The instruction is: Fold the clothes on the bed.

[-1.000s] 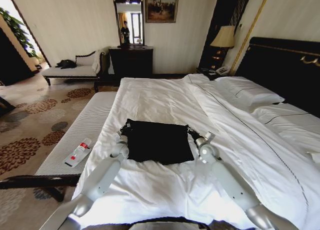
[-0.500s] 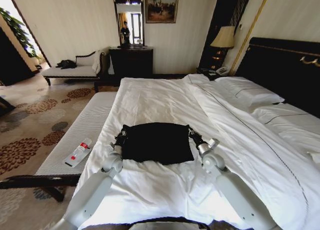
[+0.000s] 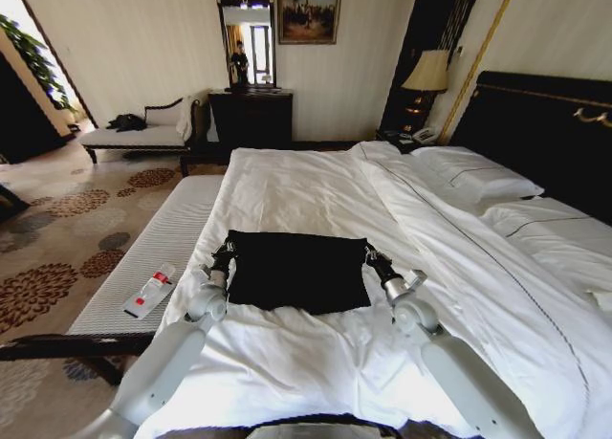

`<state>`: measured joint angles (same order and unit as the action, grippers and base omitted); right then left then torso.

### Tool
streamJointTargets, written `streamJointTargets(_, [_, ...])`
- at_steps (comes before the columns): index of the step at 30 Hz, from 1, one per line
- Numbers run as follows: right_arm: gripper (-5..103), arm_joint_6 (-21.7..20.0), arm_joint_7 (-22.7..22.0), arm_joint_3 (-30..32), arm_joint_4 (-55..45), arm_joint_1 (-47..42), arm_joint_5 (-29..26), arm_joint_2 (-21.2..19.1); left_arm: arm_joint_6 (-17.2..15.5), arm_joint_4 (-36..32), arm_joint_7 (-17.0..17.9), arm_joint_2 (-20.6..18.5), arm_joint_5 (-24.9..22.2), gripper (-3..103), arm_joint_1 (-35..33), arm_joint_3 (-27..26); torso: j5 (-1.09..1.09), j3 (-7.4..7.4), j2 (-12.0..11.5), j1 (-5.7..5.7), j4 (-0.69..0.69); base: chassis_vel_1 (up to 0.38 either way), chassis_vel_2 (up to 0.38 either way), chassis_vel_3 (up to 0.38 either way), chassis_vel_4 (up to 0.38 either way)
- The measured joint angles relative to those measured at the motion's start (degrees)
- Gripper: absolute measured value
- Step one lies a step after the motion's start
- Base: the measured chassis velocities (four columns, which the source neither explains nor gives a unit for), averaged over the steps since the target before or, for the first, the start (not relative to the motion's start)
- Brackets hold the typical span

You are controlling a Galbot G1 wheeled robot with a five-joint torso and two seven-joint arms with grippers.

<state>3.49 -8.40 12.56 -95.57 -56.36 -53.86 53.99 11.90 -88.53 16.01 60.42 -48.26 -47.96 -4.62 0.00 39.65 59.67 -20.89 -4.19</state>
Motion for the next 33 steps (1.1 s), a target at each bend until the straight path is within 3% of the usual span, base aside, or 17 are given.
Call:
streamJointTargets(13, [0,2.54,0.41,-2.58,8.2,3.36,0.35,2.02,0.82,7.76,-1.05,3.27,2.11,2,4.36,1.75,0.01,0.01,-0.01,-0.02,-0.01,0.0,0.0,0.0,0.0])
streamJointTargets(22, [0,4.8,1.52,-0.88,0.84,-4.76,6.27,3.06,2.46,3.17,-1.42,3.01,4.42,2,-4.94,-0.15,-0.01,-0.01,0.0,0.01,0.0,0.0,0.0,0.0,0.0])
streamJointTargets(33, [0,5.73,2.35,0.68,-2.84,-11.8,9.15,3.23,3.33,0.74,-2.24,1.14,4.44,2,-9.7,-2.3,0.0,-0.01,0.0,0.01,0.0,0.0,0.0,0.0,0.0])
